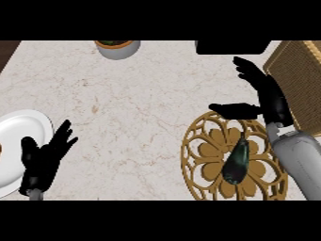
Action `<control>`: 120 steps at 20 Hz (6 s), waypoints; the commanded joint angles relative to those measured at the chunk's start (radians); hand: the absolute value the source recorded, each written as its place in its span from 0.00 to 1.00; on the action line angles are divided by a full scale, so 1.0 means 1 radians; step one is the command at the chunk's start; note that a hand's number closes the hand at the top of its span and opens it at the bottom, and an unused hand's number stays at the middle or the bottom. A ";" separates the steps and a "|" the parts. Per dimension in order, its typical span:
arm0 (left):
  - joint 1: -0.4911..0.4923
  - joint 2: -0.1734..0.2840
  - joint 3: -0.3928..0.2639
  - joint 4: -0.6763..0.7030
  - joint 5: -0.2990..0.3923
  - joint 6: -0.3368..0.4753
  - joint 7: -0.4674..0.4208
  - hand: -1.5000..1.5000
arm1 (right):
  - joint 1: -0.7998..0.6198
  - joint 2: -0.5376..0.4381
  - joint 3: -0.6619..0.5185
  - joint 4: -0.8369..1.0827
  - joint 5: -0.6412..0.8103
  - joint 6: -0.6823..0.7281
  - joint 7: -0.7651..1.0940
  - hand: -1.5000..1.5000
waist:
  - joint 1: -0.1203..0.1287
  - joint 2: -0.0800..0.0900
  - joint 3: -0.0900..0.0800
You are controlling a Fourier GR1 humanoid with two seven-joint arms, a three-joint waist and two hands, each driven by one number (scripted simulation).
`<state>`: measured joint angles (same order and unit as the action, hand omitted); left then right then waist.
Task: Pick the eggplant from the placemat and place it in the basket
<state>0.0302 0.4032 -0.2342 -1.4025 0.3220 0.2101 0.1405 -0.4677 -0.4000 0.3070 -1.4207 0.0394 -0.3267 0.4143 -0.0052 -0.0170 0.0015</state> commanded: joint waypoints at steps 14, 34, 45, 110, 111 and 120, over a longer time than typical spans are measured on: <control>0.115 -0.010 -0.016 0.016 -0.003 0.010 0.041 0.50 | -0.292 -0.582 -0.117 -0.105 -0.466 0.881 0.638 0.00 | -0.002 0.008 -0.005; 0.081 -0.018 -0.008 -0.022 -0.038 0.004 0.111 0.50 | -0.121 -0.627 -0.054 -0.249 -0.577 0.745 0.607 0.00 | 0.008 0.016 -0.002; 0.090 -0.003 0.026 0.005 -0.037 -0.065 0.072 0.50 | -0.007 -0.505 0.034 -0.237 -0.367 0.707 0.554 0.00 | 0.015 0.019 -0.001; 0.139 -0.101 0.112 -0.047 -0.146 -0.098 0.129 0.50 | 0.297 -0.166 0.263 -0.177 0.488 0.598 0.109 1.00 | 0.005 0.014 -0.001; 0.113 -0.108 0.126 0.002 -0.156 -0.081 0.111 0.50 | 0.326 -0.237 0.292 -0.270 0.524 0.611 0.084 1.00 | -0.018 0.011 -0.002; 0.122 -0.119 0.111 -0.010 -0.170 -0.100 0.107 0.50 | 0.463 -0.348 0.297 -0.471 0.741 0.410 0.012 1.00 | -0.015 0.013 -0.002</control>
<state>0.1269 0.3056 -0.0871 -1.4856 0.1888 0.0976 0.2160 -0.0472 -0.7142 0.6140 -1.7812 0.7222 0.1269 0.4153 -0.0162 -0.0151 0.0086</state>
